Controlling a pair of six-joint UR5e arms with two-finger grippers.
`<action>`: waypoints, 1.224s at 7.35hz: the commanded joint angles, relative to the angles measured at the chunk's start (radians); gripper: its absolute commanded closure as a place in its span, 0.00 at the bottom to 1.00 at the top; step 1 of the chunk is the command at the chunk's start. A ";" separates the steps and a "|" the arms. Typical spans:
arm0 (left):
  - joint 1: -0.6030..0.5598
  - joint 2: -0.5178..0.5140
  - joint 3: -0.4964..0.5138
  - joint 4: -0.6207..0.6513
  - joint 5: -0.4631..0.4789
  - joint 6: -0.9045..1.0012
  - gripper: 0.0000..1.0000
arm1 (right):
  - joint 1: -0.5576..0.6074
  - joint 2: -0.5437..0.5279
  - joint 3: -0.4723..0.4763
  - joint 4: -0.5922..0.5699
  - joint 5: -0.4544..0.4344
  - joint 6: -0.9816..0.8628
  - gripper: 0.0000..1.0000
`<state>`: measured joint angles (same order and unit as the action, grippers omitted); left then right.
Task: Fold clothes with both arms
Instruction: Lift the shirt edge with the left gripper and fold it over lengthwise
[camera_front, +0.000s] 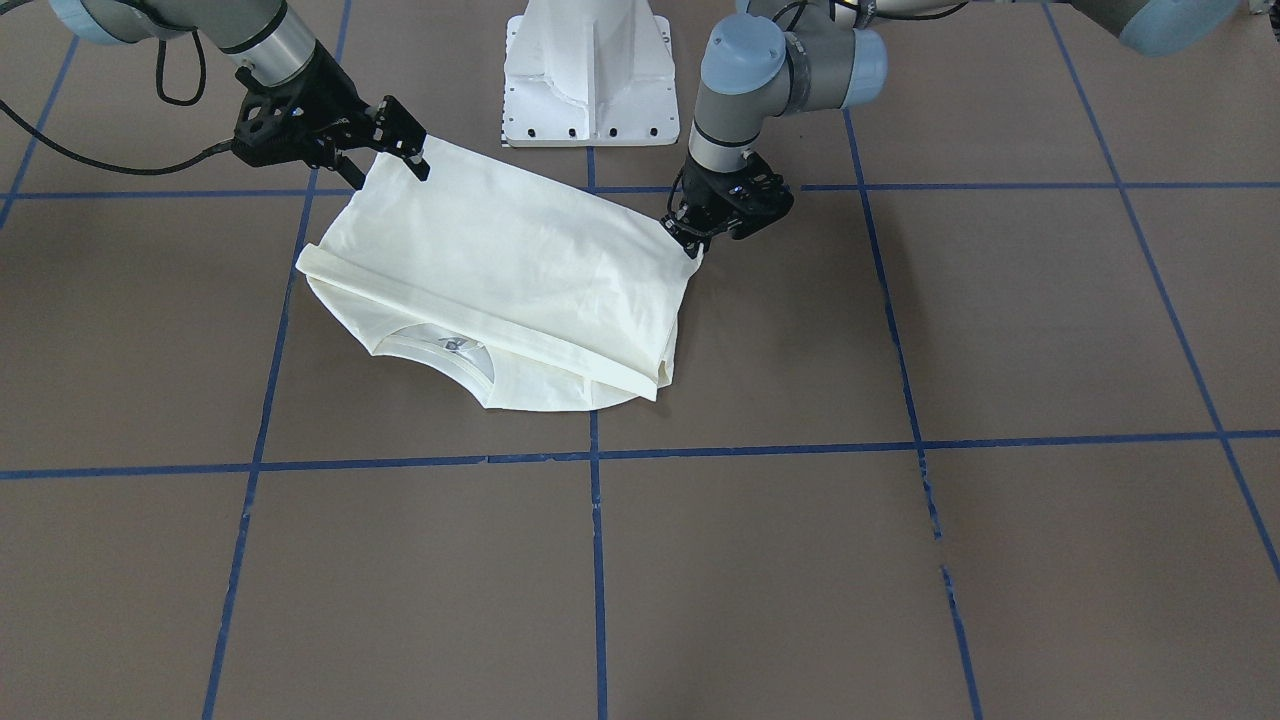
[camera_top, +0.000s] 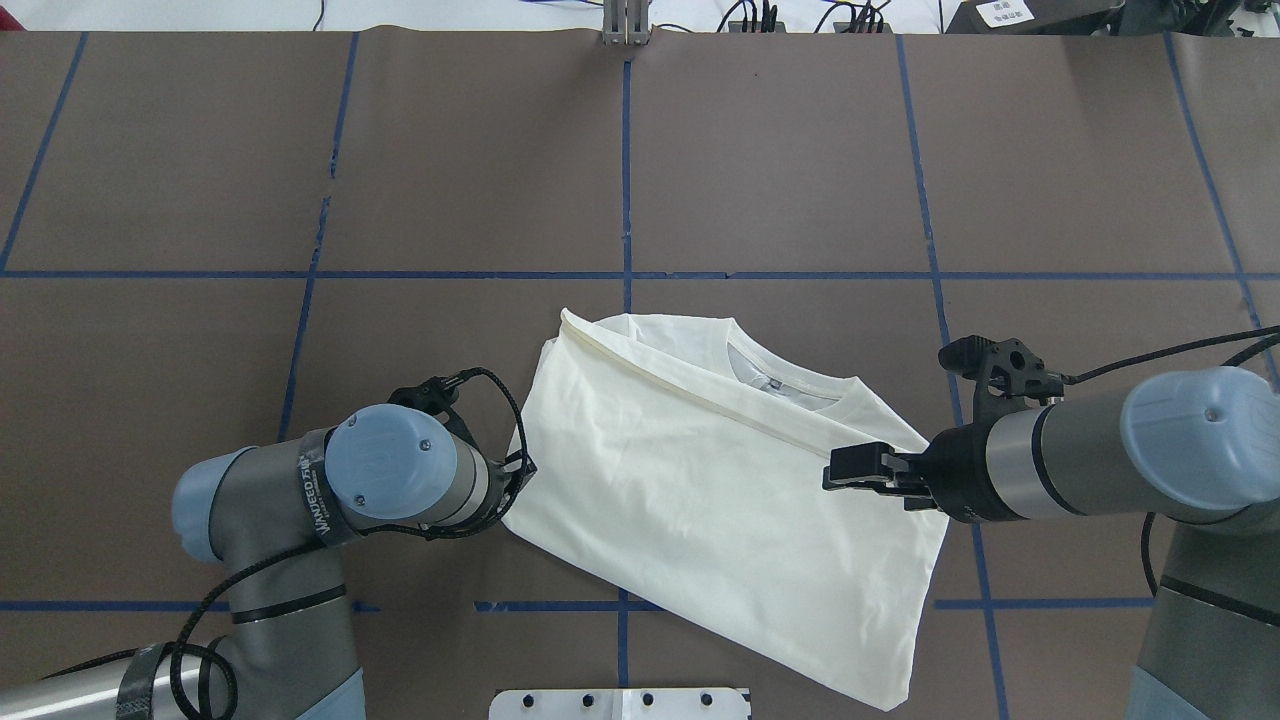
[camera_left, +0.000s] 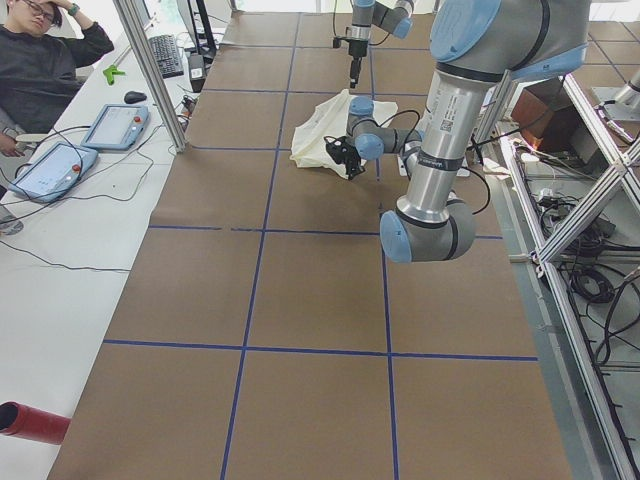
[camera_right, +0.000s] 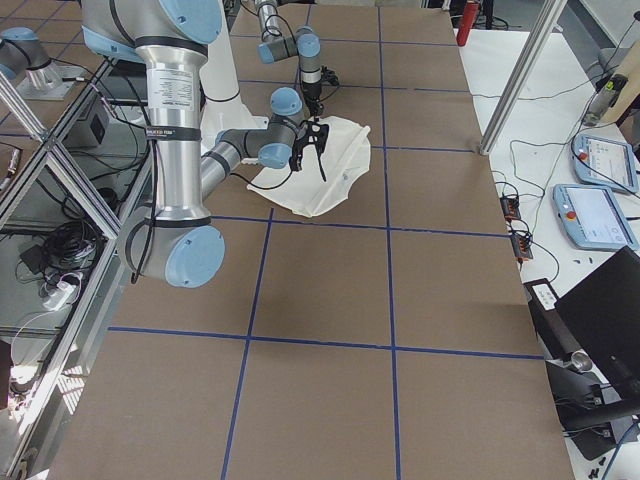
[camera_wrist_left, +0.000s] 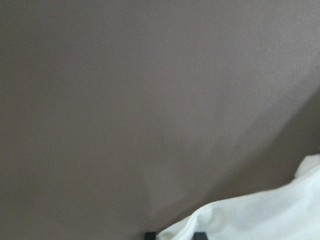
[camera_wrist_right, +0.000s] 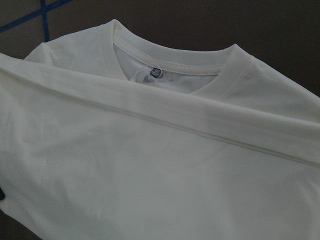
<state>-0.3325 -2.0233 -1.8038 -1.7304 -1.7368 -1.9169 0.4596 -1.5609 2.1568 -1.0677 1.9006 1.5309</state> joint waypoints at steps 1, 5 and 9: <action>-0.017 0.000 -0.018 0.015 -0.004 0.002 1.00 | 0.002 -0.002 0.000 0.000 0.000 0.000 0.00; -0.242 -0.072 0.096 0.025 -0.004 0.174 1.00 | 0.014 -0.002 0.001 0.000 0.000 0.000 0.00; -0.358 -0.280 0.528 -0.251 -0.003 0.284 1.00 | 0.022 -0.005 -0.009 0.000 -0.002 0.000 0.00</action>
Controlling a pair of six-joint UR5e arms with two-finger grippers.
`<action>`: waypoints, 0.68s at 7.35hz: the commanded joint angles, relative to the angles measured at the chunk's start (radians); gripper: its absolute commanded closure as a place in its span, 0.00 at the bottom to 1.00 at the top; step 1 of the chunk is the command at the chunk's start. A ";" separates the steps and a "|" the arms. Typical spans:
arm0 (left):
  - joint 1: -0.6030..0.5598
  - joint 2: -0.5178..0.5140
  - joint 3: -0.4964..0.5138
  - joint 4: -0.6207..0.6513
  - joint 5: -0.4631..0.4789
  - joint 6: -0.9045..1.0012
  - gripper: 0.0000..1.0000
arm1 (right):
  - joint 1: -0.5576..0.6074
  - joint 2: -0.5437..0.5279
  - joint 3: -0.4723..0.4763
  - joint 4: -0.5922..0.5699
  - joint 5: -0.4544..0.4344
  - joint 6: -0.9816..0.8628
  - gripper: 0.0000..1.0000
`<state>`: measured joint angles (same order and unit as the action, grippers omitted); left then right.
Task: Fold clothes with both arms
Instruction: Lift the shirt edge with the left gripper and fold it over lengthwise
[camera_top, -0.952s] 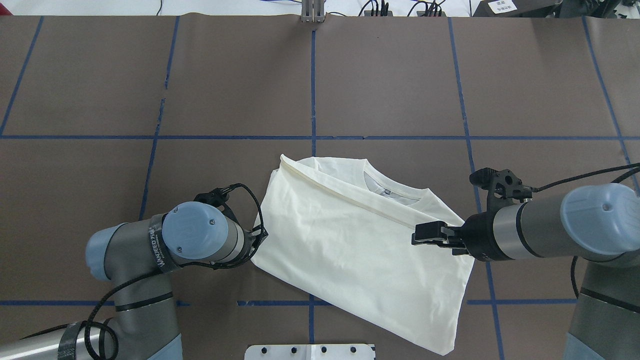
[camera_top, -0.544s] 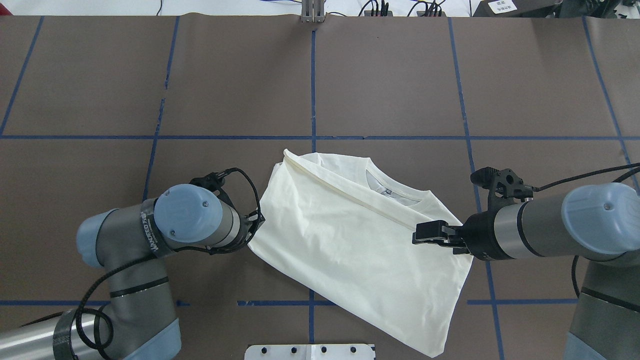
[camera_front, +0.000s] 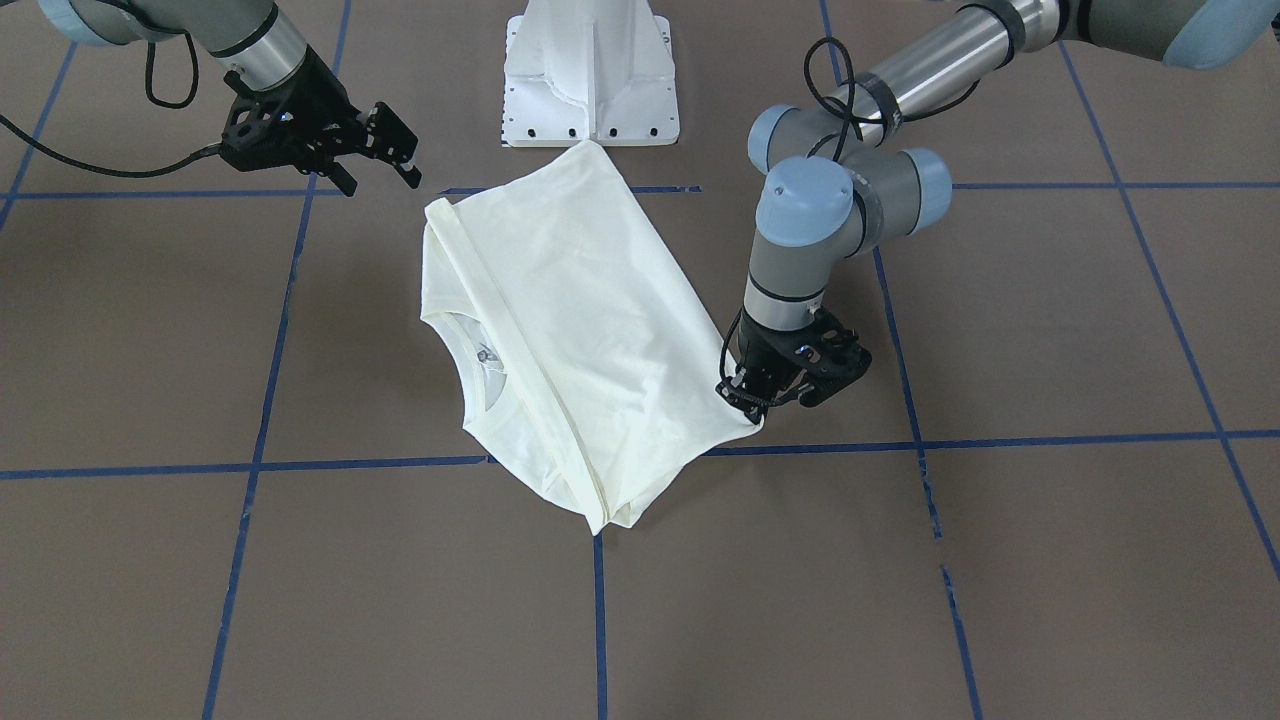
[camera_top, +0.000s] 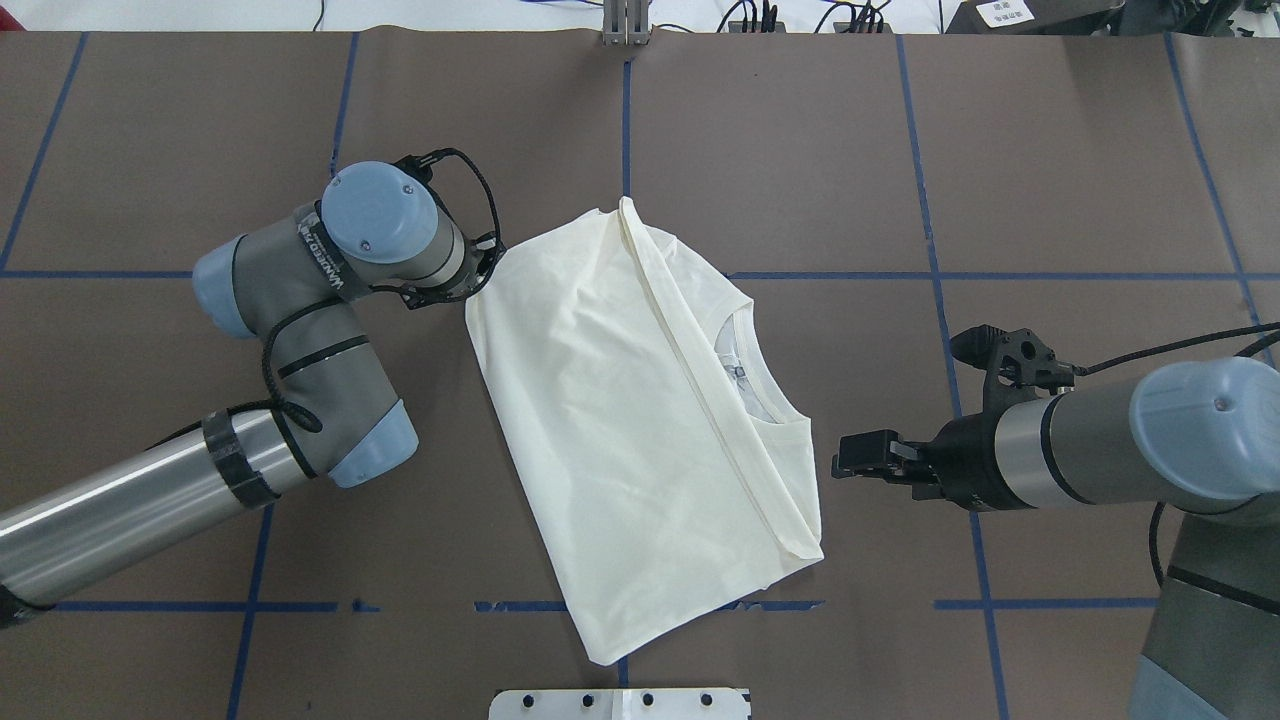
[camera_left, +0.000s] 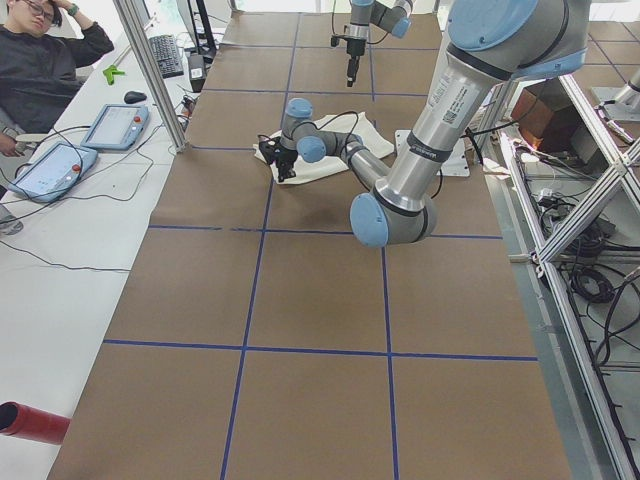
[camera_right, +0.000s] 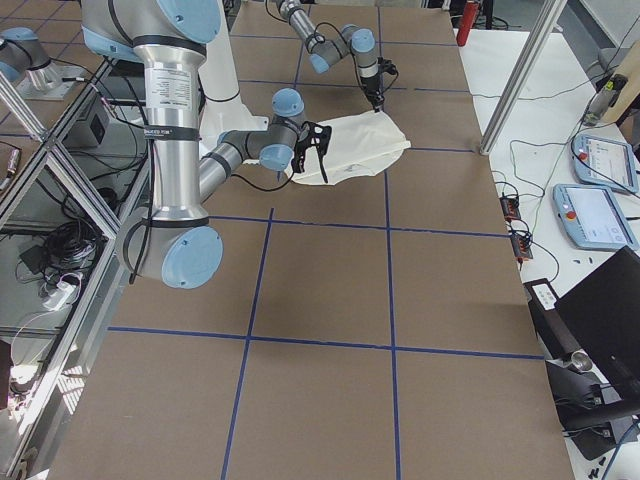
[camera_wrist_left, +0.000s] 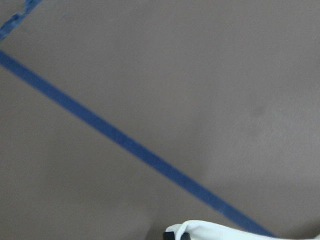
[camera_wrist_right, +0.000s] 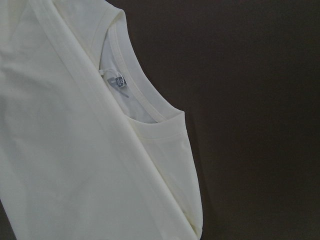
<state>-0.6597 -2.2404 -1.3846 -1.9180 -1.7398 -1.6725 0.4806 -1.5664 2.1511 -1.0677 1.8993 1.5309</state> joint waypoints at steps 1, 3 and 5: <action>-0.041 -0.112 0.157 -0.087 0.002 0.069 1.00 | 0.001 0.000 -0.005 0.000 0.000 0.000 0.00; -0.047 -0.210 0.321 -0.226 0.006 0.073 1.00 | 0.001 0.000 -0.005 -0.001 0.000 0.000 0.00; -0.060 -0.219 0.412 -0.353 0.084 0.097 1.00 | 0.001 0.000 -0.007 -0.001 -0.003 0.000 0.00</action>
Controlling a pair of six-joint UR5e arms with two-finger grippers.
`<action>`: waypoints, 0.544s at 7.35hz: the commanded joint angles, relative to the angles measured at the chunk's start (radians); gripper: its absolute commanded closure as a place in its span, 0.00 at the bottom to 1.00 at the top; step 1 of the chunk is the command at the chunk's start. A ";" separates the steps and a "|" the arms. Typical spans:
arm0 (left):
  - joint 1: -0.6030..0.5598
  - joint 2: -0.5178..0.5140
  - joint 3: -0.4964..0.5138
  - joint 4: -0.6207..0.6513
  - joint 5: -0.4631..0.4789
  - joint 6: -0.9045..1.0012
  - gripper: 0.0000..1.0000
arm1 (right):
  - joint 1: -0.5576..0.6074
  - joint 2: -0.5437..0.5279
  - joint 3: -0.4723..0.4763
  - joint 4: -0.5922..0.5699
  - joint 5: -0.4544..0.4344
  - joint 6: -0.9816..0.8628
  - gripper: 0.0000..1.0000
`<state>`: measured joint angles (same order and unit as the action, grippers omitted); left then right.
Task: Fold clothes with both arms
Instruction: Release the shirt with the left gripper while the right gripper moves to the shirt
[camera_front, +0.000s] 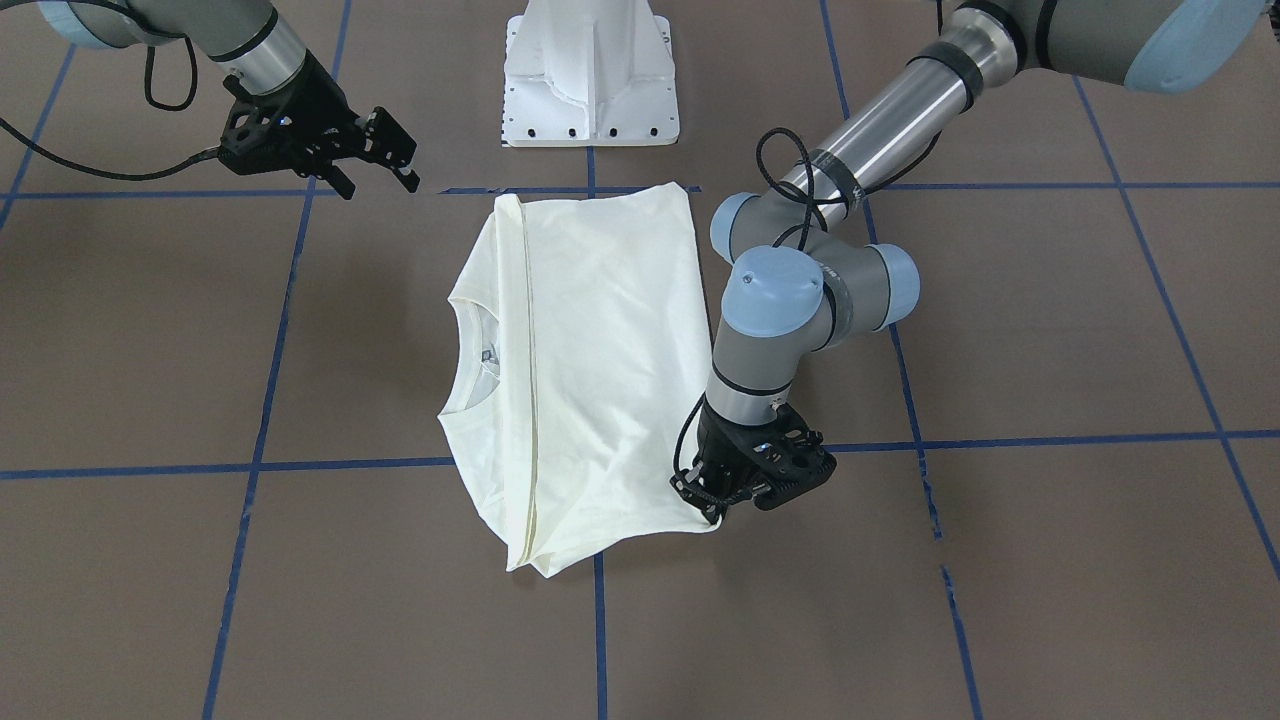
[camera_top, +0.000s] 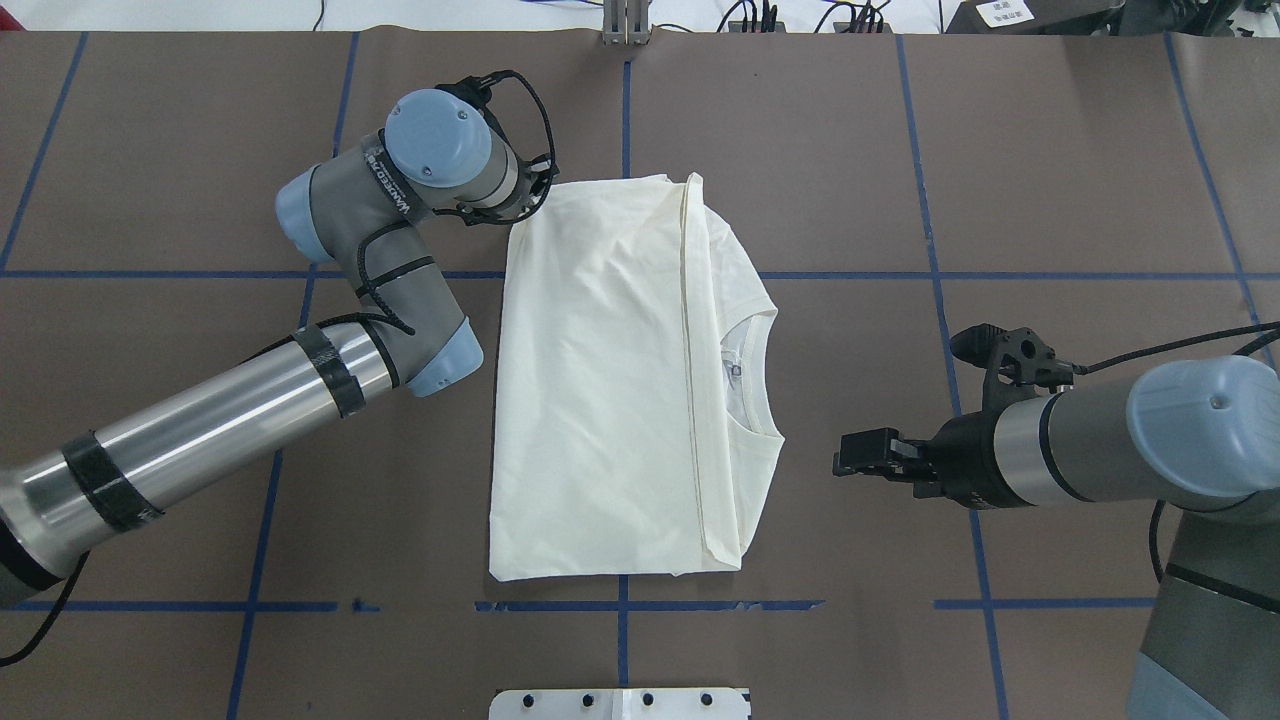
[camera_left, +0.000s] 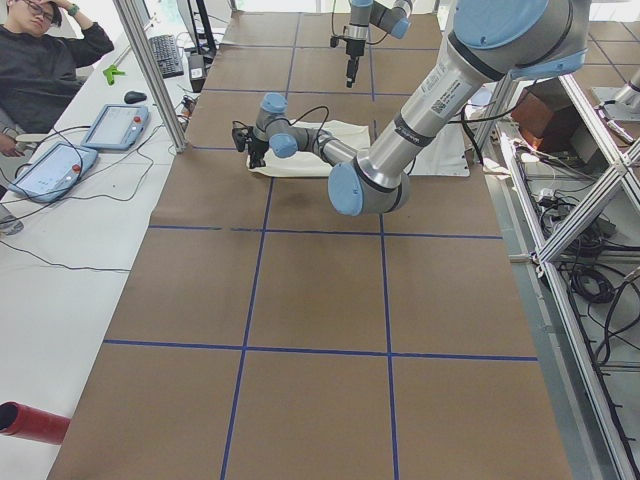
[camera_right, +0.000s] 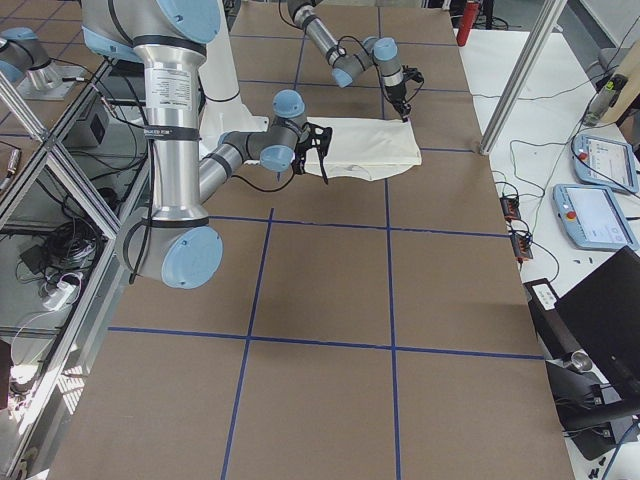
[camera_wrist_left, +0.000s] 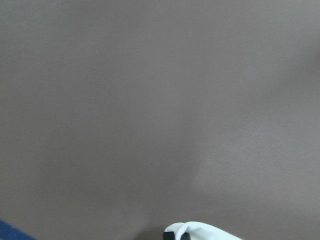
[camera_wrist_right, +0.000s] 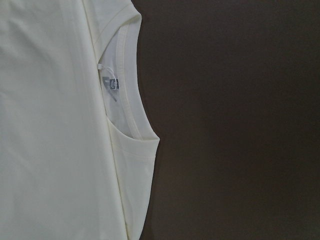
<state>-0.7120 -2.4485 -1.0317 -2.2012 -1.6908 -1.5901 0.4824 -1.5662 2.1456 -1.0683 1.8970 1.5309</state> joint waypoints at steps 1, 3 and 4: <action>-0.023 -0.010 0.064 -0.072 0.036 0.047 1.00 | 0.001 0.002 -0.007 0.001 -0.001 0.000 0.00; -0.023 -0.018 0.062 -0.080 0.034 0.045 1.00 | 0.005 0.005 -0.019 -0.001 -0.003 -0.005 0.00; -0.021 -0.018 0.062 -0.098 0.042 0.054 0.02 | 0.007 0.005 -0.020 -0.001 -0.004 -0.006 0.00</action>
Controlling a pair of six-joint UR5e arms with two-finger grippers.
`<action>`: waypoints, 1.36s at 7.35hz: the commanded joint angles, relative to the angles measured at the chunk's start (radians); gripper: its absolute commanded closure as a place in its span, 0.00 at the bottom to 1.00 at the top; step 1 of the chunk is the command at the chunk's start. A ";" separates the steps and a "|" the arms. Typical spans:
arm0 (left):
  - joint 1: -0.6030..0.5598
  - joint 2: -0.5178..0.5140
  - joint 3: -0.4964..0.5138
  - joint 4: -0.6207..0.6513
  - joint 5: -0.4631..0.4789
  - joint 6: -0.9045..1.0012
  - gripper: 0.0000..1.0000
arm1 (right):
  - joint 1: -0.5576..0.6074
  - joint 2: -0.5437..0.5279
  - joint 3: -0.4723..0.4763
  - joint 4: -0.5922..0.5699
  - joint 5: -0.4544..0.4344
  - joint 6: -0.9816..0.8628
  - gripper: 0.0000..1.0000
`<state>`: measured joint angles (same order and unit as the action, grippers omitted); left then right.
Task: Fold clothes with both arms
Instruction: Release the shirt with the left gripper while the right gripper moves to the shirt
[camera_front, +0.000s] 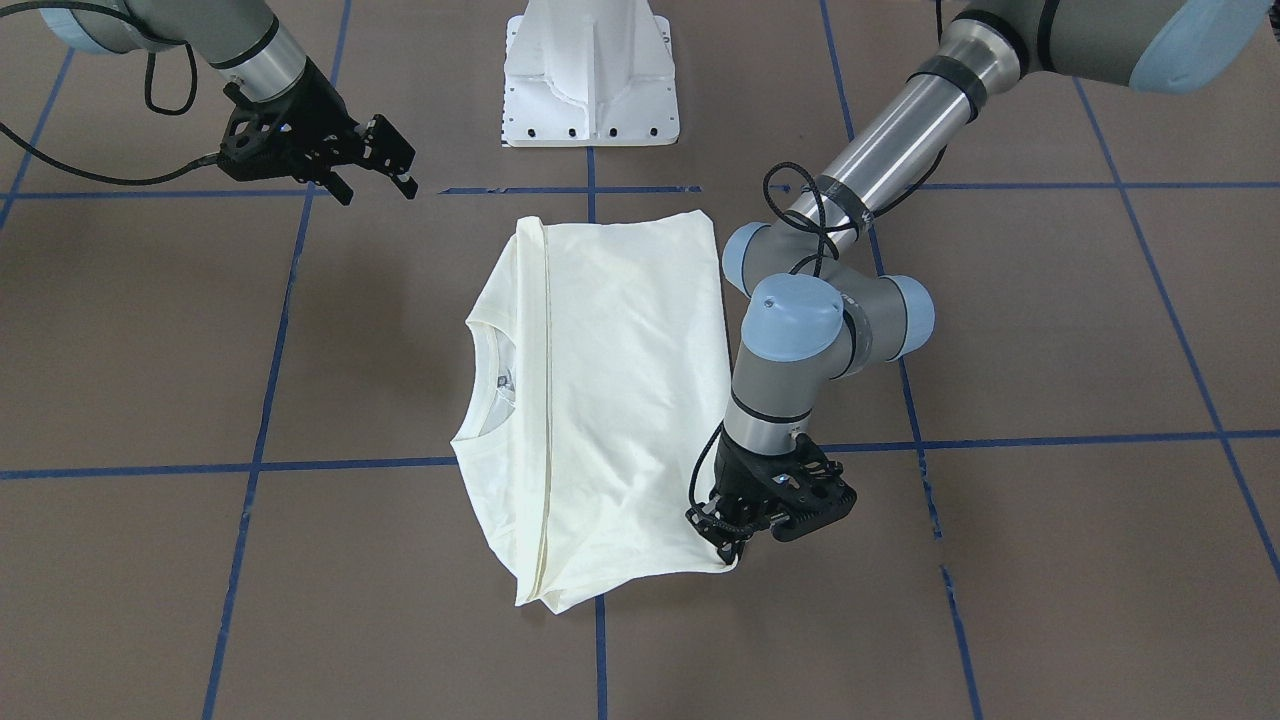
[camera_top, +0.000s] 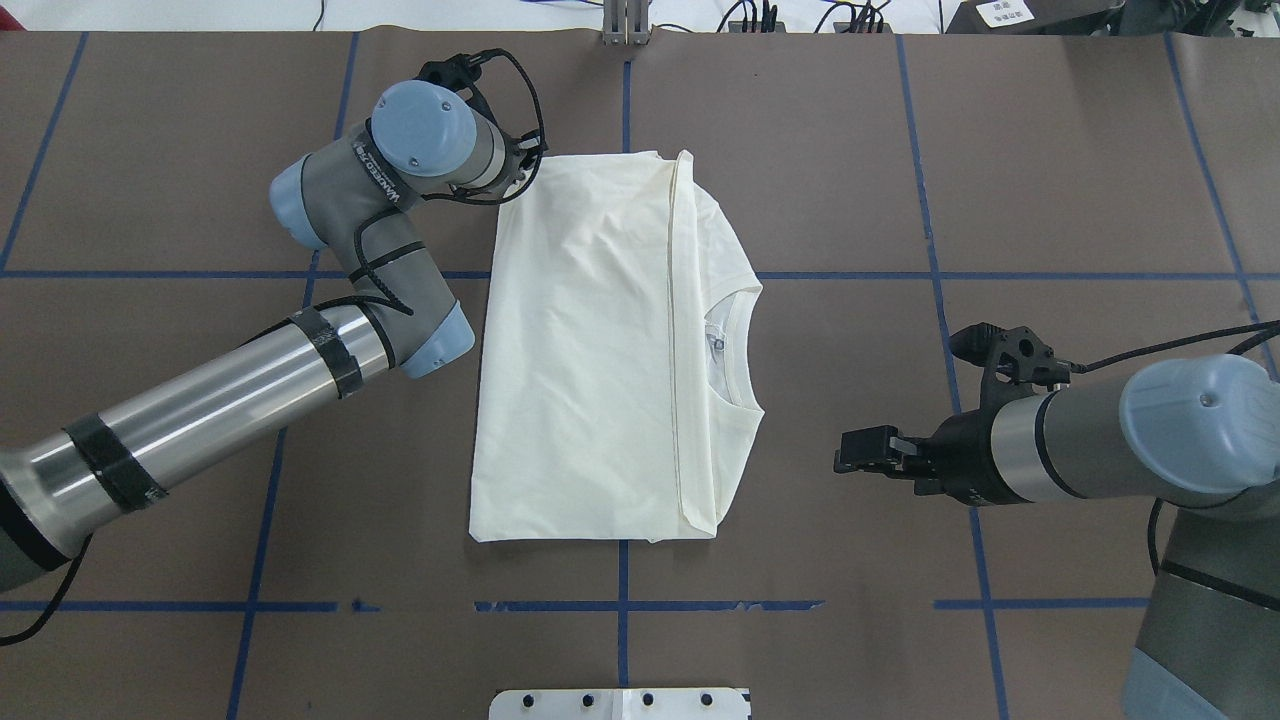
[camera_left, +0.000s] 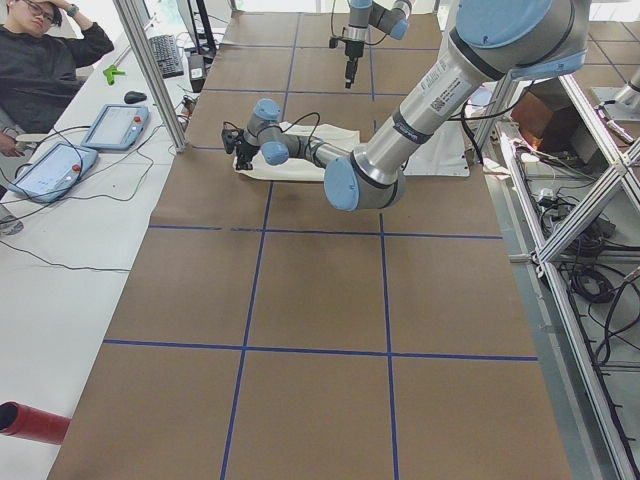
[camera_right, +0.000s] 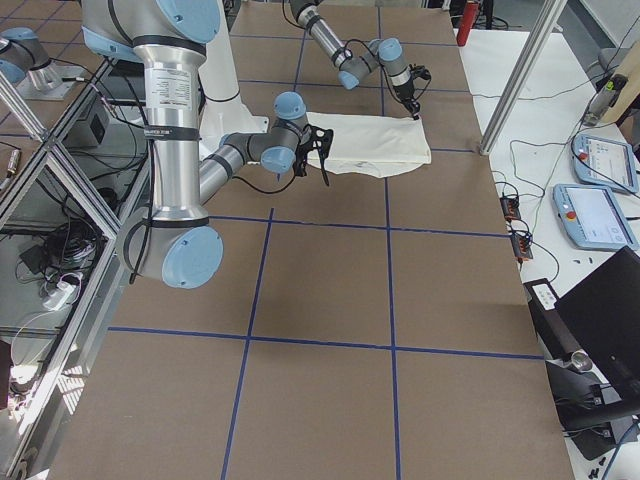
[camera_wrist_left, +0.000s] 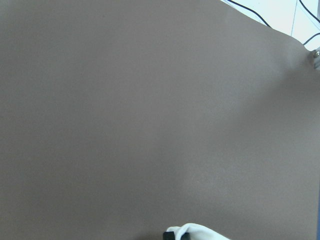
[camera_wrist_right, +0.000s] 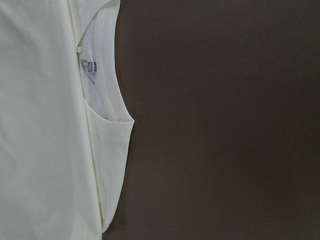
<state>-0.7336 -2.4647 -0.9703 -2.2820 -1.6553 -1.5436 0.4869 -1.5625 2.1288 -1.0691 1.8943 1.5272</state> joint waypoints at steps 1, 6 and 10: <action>-0.007 -0.002 -0.002 -0.017 0.011 0.014 0.00 | 0.001 0.001 -0.006 0.000 -0.014 -0.002 0.00; -0.037 0.149 -0.404 0.333 -0.109 0.178 0.00 | 0.006 0.178 -0.061 -0.241 -0.038 -0.057 0.00; -0.024 0.325 -0.721 0.420 -0.204 0.195 0.00 | -0.123 0.511 -0.246 -0.569 -0.187 -0.200 0.00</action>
<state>-0.7614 -2.1838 -1.6173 -1.8769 -1.8421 -1.3498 0.4098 -1.1401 1.9573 -1.5831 1.7529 1.3722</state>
